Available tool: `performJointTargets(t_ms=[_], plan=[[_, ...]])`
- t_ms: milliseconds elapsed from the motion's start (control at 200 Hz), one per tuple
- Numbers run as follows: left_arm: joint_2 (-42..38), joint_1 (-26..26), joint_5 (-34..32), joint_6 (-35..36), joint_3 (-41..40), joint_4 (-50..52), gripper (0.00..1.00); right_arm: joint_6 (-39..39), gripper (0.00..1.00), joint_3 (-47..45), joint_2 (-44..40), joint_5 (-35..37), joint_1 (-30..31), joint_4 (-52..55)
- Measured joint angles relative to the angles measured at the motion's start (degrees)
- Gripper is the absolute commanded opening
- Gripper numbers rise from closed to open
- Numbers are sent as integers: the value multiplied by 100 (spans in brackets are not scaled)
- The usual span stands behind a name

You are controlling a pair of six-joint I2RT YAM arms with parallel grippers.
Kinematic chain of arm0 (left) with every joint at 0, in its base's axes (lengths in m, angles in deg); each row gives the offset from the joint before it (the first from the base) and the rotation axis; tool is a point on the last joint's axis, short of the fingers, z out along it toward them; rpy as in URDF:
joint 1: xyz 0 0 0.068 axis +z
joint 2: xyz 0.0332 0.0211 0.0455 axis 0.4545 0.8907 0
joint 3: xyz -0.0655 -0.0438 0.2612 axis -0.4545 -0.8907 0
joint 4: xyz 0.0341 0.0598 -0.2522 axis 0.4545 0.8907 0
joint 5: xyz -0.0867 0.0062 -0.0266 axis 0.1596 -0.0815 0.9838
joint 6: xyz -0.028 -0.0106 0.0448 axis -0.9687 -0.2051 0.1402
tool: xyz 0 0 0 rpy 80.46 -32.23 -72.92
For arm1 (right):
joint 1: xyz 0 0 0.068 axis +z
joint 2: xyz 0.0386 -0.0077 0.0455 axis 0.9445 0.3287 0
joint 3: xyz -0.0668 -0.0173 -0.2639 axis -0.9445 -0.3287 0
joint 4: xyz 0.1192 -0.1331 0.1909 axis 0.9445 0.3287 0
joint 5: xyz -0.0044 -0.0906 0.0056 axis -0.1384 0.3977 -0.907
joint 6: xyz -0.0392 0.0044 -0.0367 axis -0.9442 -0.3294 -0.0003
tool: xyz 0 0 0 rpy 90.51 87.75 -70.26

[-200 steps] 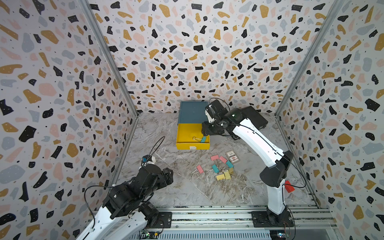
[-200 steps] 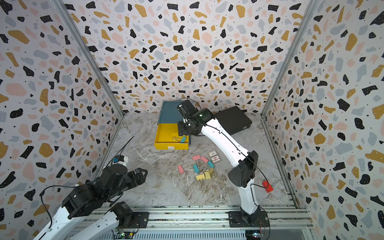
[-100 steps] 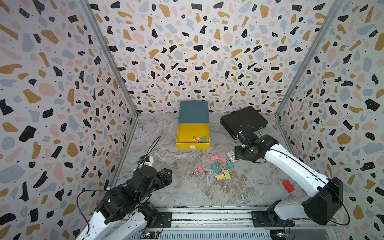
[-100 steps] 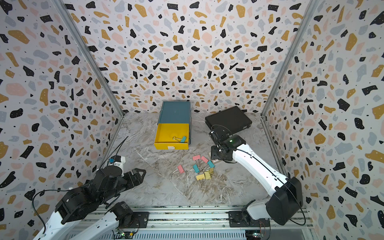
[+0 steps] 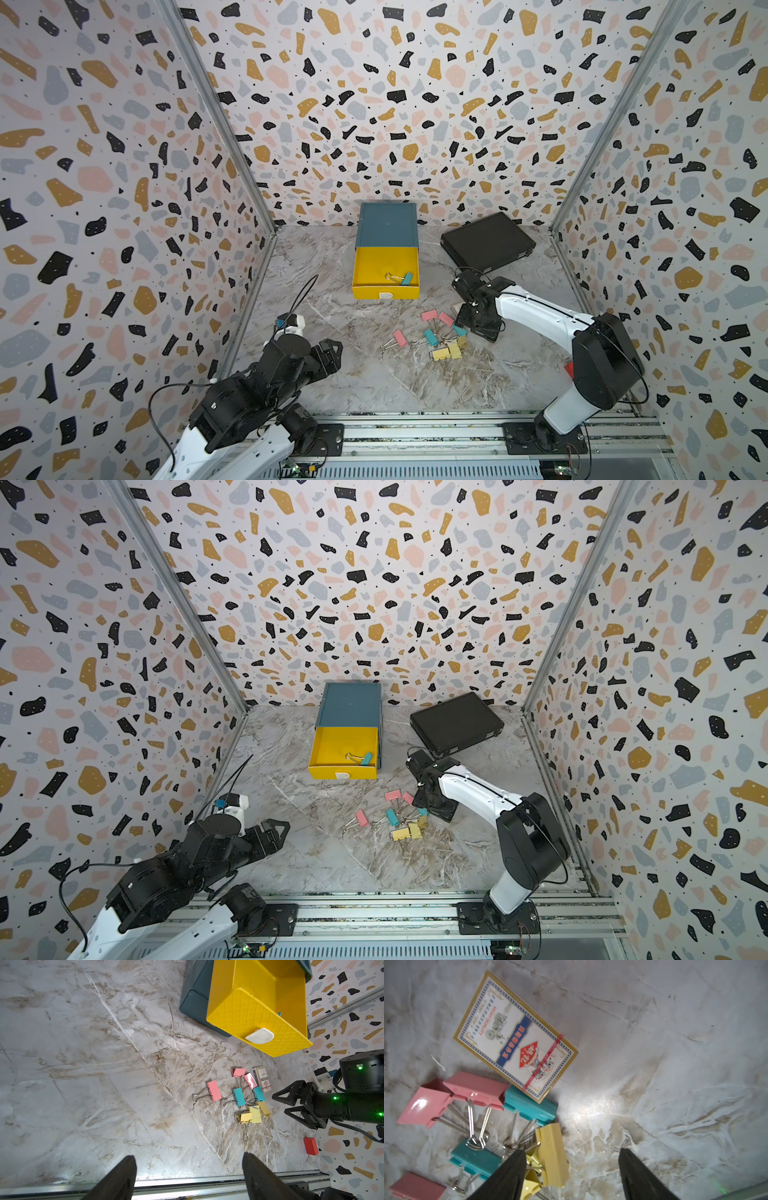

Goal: Put the binder clips in the drawer according to color
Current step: Pick up the binder clip at the center of the board.

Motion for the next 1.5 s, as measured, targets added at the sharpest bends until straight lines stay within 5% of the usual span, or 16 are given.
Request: performJointTargets(t_ms=[681,1502], plan=[[28,0,59,-92,-2,-46,82,1298,81,404,841,-387,-269,-658],[118,0,105,-107,-52,-105,80,1912,59,-149,909,-671,-267,-1147]])
